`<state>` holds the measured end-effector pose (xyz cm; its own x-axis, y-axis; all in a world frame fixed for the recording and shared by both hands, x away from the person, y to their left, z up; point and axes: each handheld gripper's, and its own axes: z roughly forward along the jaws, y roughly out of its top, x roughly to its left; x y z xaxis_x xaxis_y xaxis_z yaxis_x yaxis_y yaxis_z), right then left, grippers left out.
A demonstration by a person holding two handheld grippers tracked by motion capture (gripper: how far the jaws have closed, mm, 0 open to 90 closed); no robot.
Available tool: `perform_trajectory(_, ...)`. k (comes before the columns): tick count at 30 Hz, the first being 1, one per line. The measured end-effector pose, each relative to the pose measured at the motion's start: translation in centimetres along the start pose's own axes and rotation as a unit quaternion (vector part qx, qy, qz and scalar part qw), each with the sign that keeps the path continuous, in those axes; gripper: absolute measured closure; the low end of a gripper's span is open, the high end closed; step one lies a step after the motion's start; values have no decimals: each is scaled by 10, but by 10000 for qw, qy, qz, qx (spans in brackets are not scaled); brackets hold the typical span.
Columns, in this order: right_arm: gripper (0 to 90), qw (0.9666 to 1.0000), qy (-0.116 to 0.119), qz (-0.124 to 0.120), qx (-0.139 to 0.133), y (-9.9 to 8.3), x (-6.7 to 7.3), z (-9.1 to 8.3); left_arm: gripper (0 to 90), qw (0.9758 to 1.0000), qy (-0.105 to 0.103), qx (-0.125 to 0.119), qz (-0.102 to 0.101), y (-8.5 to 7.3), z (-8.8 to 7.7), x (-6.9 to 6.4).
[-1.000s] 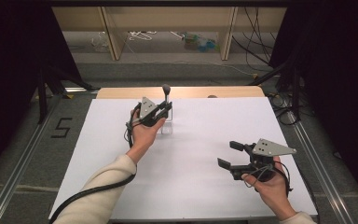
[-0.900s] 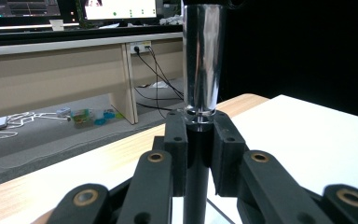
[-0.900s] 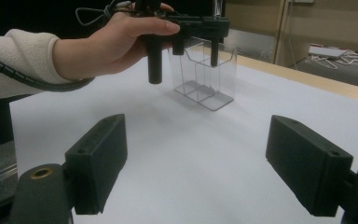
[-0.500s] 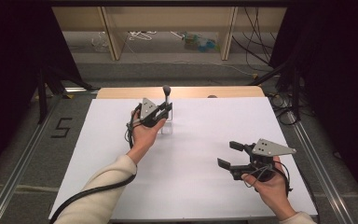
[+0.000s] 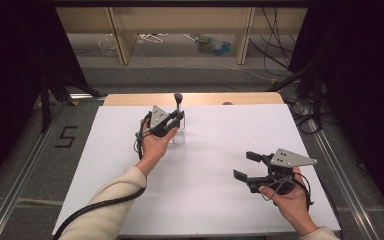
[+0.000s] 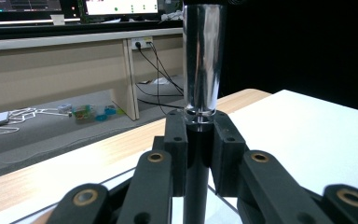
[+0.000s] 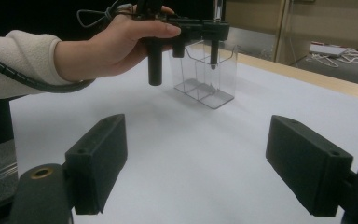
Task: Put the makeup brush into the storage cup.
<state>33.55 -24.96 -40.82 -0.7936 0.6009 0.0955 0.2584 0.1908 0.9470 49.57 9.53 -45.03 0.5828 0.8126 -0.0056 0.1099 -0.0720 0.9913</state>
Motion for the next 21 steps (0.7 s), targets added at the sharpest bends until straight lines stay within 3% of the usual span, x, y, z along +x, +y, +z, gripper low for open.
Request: perform_trajectory(21,212,9999,46,100,132,0,1,-1,784,10000,12,79,-9,-4,0,0)
